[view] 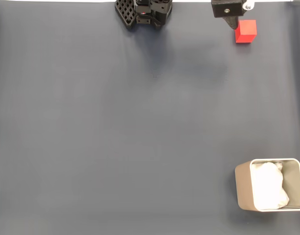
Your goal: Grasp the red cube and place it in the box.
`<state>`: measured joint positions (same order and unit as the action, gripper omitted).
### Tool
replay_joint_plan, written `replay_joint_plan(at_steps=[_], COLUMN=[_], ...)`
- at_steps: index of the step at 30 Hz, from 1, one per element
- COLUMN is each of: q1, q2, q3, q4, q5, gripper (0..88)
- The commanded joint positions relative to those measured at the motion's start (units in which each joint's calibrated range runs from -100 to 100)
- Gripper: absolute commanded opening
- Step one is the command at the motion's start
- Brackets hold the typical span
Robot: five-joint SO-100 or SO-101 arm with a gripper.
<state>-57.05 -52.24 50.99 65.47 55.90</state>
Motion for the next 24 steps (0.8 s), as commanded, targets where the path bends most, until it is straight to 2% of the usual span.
replay_joint_plan(at_steps=[1,4,14,24], q1=[-0.6,-1.0,-1.8,-1.8], q2=[-2.0,-2.1,-0.5,1.6], q3=[0.1,0.7,1.3,4.1], q4=[-3.1,-4.6,-6.9,-12.2], q5=[0.2,0.6,1.5,2.5], gripper=[15.5,15.5,27.7,31.5])
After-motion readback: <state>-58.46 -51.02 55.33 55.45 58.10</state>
